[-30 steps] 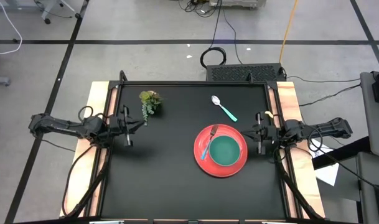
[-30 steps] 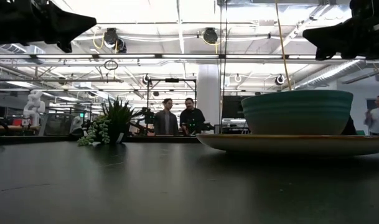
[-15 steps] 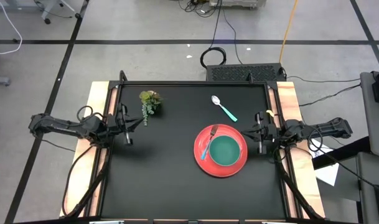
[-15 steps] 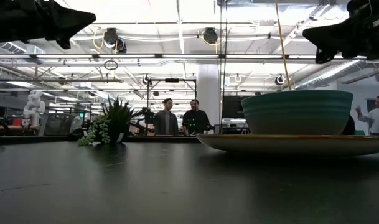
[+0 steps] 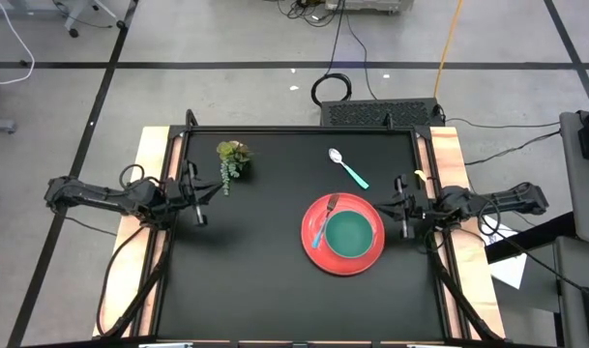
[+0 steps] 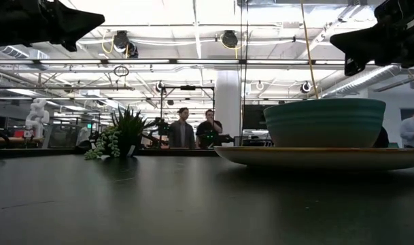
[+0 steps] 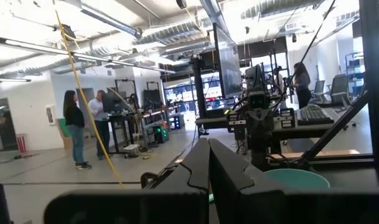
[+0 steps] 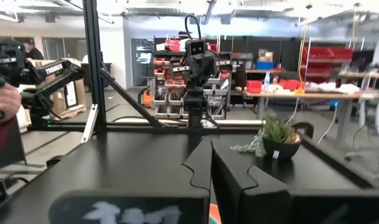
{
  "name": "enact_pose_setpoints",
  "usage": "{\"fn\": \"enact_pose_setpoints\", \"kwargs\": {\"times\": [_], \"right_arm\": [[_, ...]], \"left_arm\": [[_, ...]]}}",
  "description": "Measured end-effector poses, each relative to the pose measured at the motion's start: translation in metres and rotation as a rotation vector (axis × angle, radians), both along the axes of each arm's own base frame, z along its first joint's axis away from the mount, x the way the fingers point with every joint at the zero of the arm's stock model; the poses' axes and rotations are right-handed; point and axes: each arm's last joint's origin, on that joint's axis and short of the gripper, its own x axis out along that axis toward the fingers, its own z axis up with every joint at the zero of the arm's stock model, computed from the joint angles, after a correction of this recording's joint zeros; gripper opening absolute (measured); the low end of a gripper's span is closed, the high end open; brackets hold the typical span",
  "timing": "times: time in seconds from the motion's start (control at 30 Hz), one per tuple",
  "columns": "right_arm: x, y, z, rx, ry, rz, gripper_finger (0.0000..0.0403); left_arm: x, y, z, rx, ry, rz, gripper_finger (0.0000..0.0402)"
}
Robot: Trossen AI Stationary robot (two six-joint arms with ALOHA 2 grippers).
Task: Set table place
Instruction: Put the blue spoon into the green bowl
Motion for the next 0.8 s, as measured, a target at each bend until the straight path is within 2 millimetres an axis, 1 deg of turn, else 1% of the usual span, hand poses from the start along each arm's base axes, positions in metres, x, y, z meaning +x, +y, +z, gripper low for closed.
{"fn": "enact_pose_setpoints", "kwargs": {"times": [0.17, 0.3, 0.4, 0.8], "right_arm": [[0.0020, 0.0003, -0.0021, -0.003, 0.025, 0.000, 0.0000], [0.0032, 0.0005, -0.0016, -0.024, 0.021, -0.002, 0.0000], [0.0035, 0.0005, 0.0005, -0.013, 0.000, -0.001, 0.0000], [0.0037, 0.0006, -0.0002, -0.007, 0.008, 0.000, 0.0000]], "left_arm": [[0.0000, -0.0002, 0.0001, -0.053, -0.013, -0.023, 0.0008], [0.0000, -0.0001, 0.0001, -0.051, -0.012, -0.021, 0.0008], [0.0000, -0.0001, 0.0001, -0.047, -0.012, -0.020, 0.0008], [-0.0008, 0.0001, 0.0023, -0.052, -0.035, -0.016, 0.0008]]}}
